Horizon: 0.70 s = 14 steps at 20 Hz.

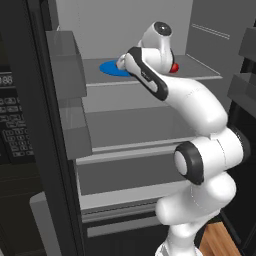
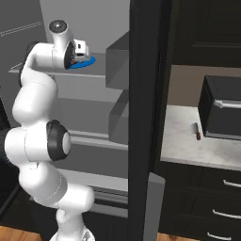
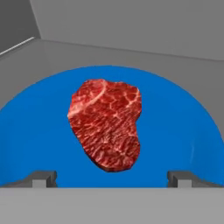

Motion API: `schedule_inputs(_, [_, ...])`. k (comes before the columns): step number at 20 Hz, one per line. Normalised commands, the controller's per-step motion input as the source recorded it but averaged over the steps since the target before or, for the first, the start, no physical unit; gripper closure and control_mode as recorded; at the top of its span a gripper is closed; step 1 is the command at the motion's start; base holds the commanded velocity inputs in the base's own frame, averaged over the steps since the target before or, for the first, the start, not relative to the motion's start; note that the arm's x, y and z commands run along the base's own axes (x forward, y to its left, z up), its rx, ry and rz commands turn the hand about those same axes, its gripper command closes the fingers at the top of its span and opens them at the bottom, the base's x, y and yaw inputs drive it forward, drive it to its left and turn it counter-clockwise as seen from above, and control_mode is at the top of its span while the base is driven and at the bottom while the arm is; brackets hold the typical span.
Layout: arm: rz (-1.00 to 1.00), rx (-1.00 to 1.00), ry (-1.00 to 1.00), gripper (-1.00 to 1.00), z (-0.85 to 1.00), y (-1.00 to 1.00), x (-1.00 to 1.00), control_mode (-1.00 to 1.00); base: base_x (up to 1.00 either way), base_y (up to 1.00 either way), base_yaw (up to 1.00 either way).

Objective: Retrieve the steak from the fridge and place it on the cutting board.

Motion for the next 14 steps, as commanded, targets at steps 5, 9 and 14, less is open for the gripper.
schedule_inputs(5, [0.0,0.0,0.04,-1.0,0.0,0.0,0.36,-1.0,0.0,0.0,0.0])
schedule_inputs(9, [0.0,0.0,0.08,-1.0,0.0,0.07,0.36,-1.0,0.0,0.0,0.0])
schedule_inputs(14, [0.0,0.0,0.1,-1.0,0.0,0.12,0.31,-1.0,0.0,0.0,0.0])
